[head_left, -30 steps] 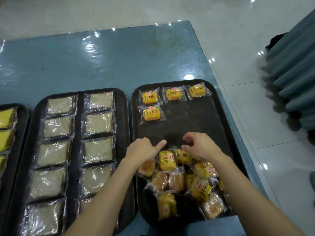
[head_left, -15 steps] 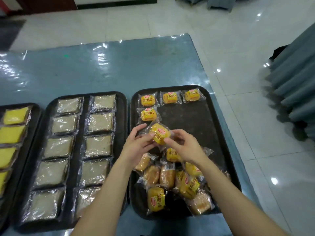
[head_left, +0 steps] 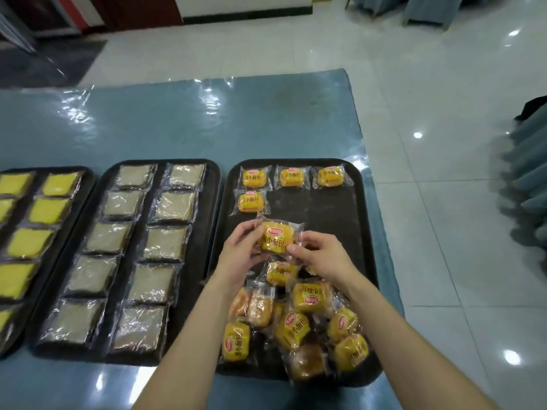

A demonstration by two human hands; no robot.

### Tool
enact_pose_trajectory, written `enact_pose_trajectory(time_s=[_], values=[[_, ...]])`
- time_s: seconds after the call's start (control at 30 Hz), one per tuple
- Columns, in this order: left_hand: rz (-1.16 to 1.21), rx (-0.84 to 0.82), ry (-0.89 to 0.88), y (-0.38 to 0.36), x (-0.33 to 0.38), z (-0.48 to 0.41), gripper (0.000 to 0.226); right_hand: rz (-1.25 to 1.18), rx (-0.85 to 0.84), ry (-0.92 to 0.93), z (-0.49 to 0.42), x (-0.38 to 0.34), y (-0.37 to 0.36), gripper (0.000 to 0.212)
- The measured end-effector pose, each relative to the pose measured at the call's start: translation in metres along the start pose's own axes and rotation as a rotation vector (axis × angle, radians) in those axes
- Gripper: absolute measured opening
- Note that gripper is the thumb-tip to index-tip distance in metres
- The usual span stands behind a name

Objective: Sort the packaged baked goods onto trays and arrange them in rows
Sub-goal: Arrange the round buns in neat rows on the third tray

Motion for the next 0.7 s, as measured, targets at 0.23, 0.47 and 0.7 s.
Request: enact_pose_trajectory(time_s=[0.23,0.47,0.7], values=[[-0.049,0.148,0.061,-0.003,0.006,-0.035,0.021,0.145,0.028,0.012,-0.031,0.001,0.014,0.015],[-0.281,0.268,-0.028,-0.015,0.001,-0.086,0.015,0.180,0.085,-0.002,-0.061,0.016,0.025,0.007],[-0.465,0.283,-0.111,-0.014,-0.003,-0.106,0.013,0.193,0.129,-0.049,-0.087,0.029,0.033,0.010]])
Point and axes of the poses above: each hand's wrist, its own z-axis away from the middle knuckle, its own y-axis out of the back of the hand, x = y × z, the point moved 1 cm from there along -z, towards the middle knuckle, and after that the axes turned 1 degree about y, right-handed, at the moved point
